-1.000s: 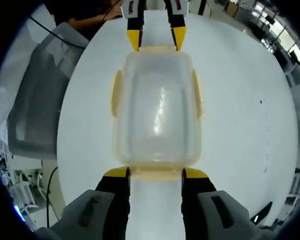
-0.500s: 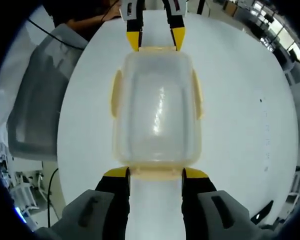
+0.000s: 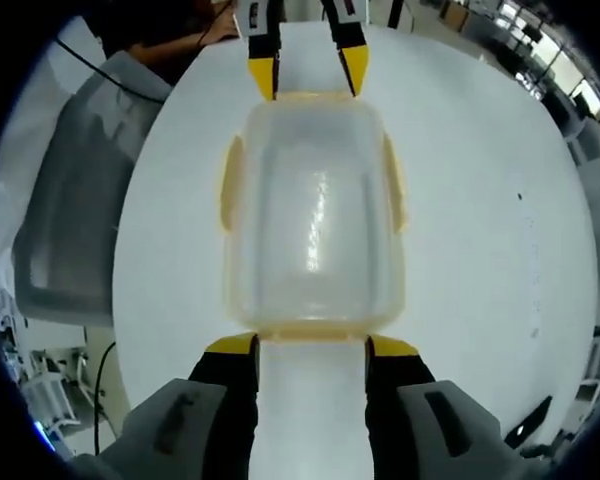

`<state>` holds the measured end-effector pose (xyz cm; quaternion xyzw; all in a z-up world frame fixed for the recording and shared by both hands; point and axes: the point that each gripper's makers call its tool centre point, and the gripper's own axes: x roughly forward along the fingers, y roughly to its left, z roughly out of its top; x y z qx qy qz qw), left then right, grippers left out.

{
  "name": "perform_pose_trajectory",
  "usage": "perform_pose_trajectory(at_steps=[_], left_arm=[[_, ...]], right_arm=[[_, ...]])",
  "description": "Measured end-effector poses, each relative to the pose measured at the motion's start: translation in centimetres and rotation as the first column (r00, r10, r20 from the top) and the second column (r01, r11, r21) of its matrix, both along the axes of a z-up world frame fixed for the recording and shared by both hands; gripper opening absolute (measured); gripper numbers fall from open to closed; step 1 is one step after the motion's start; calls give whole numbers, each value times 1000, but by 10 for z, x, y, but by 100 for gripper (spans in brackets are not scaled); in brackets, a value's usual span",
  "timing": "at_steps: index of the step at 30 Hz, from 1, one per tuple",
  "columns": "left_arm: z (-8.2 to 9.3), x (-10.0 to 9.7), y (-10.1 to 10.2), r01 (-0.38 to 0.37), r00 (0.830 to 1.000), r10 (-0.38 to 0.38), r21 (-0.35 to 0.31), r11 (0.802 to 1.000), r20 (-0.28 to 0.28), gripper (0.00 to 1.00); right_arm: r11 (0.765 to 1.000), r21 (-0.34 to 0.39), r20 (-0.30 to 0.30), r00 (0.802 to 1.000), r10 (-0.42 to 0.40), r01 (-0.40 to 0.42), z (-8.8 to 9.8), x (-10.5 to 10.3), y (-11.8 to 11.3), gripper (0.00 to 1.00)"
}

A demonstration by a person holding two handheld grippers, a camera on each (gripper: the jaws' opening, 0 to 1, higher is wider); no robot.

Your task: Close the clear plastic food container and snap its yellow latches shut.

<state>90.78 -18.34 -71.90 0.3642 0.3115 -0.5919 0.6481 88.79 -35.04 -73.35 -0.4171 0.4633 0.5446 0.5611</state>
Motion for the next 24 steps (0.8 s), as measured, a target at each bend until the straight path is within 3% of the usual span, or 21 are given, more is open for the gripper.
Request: perform_pose_trajectory(at_steps=[16,20,24], left_arm=[[14,-8,-1,-51,999,51,-48,998,-8,37],[21,-7,-2,-149,989,147,-86,985,-32,36],[27,-7,-3,-243,970,237,-119,963,-59,34]], right_arm=[[995,45,35,995,-95,93,17,-1,0,35],[974,115,54,978,-201,194,25,2,5,34],[938,185,63,949,-308,292,28,5,6,33]])
